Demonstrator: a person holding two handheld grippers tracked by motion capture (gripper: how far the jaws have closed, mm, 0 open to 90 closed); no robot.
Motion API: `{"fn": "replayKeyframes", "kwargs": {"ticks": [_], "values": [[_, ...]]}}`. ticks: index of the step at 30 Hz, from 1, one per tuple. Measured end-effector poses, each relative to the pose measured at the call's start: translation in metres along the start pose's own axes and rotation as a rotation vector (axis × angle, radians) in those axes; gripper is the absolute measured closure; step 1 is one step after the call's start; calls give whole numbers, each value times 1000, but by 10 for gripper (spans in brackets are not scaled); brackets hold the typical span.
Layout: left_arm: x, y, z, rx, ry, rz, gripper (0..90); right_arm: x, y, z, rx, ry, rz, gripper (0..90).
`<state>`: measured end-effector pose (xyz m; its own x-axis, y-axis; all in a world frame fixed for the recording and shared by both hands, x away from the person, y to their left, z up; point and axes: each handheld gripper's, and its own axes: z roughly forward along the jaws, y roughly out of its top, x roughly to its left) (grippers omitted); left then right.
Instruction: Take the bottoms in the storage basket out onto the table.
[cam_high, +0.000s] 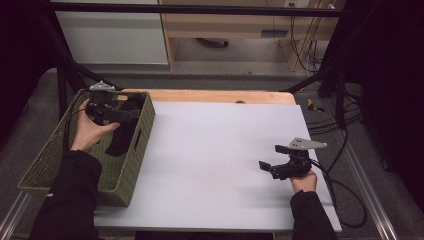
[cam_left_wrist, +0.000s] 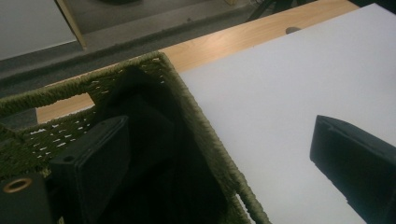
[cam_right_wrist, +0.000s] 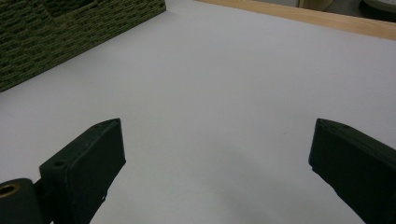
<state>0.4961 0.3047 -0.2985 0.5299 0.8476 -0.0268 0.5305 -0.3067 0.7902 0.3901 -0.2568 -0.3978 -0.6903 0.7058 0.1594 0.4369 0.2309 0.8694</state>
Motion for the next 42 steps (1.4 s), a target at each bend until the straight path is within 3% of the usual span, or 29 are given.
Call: {"fn": "replayKeyframes", "kwargs": {"ticks": [7, 13, 23, 32, 42], "values": [[5, -1, 4, 17, 52, 35, 50, 0, 0, 0, 2, -1, 4, 41], [9, -3, 15, 35, 79, 35, 58, 0, 0, 0, 2, -1, 5, 41], [19, -10, 34, 72, 114, 6, 58, 0, 0, 0, 1, 1, 5, 41], [31, -18, 42, 81, 150, -31, 73, 0, 0, 0, 3, -1, 5, 41], [37, -28, 51, 90, 176, -45, 130, 0, 0, 0, 2, -1, 5, 41]]}}
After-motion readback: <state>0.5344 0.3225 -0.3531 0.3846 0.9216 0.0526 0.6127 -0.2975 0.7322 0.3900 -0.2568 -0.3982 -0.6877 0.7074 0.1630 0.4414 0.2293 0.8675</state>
